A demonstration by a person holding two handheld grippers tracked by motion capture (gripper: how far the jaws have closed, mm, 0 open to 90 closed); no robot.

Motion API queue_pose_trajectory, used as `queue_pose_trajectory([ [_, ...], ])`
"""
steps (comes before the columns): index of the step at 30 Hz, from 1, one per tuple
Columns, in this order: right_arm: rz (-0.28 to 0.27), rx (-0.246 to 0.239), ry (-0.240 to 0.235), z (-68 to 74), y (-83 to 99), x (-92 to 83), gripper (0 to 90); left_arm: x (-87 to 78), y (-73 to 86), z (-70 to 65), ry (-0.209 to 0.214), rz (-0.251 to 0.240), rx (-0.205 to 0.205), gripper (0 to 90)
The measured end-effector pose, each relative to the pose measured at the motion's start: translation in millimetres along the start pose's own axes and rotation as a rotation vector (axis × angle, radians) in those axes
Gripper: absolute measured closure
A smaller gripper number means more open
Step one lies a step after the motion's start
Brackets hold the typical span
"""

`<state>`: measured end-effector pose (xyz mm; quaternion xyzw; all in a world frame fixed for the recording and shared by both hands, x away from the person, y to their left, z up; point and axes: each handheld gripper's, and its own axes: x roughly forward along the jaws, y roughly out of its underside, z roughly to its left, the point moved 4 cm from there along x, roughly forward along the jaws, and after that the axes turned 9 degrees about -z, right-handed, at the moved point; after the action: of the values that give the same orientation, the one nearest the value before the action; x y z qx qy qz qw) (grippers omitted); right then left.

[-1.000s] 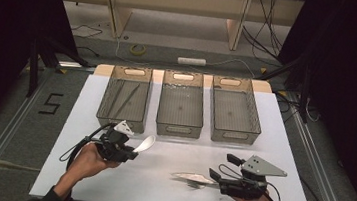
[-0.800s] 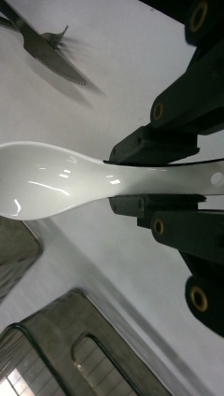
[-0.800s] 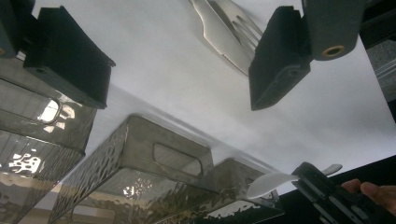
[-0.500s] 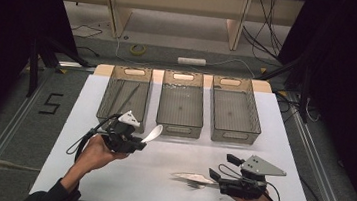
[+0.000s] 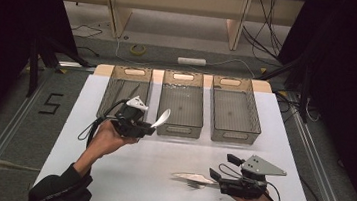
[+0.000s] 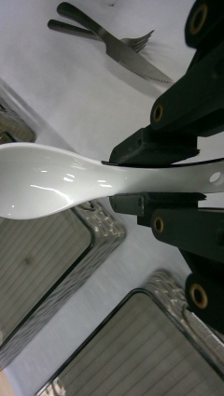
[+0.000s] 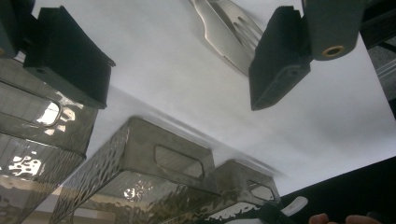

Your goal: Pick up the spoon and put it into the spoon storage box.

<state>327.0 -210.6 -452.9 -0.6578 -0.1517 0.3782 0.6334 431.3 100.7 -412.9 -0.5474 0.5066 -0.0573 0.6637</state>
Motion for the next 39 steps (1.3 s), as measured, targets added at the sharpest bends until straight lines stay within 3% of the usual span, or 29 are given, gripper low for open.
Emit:
queue_pose_trajectory([
  [11,0.001,0.0,-0.001,-0.6,0.3,0.0,21.9,13.1,-16.7,3.5,-0.004,-0.034,-0.002,78.0],
  [12,0.0,0.001,-0.002,-0.5,0.3,0.0,21.9,13.8,-18.6,3.6,-0.001,-0.047,-0.012,83.1],
  [15,-0.005,0.004,-0.001,-0.7,0.3,0.2,21.9,18.6,-22.9,6.8,-0.017,-0.043,-0.001,84.3],
  [16,-0.005,0.003,-0.002,-0.8,0.4,0.2,21.9,20.7,-26.4,8.2,-0.048,-0.058,0.025,84.4],
  [17,-0.001,0.003,-0.004,-0.8,0.6,0.3,21.9,22.2,-31.5,9.4,-0.047,-0.065,0.011,84.5],
  [19,0.003,0.003,-0.001,-0.6,1.4,1.9,21.9,24.3,-41.3,10.2,0.0,-0.075,-0.009,84.5],
  [27,-0.001,0.007,-0.003,-1.6,1.4,0.1,21.9,42.0,-50.4,23.8,-0.047,-0.03,-0.021,84.4],
  [39,0.005,0.006,-0.008,-0.7,1.5,0.3,21.9,60.4,-65.2,43.0,-0.082,-0.046,-0.056,84.4],
])
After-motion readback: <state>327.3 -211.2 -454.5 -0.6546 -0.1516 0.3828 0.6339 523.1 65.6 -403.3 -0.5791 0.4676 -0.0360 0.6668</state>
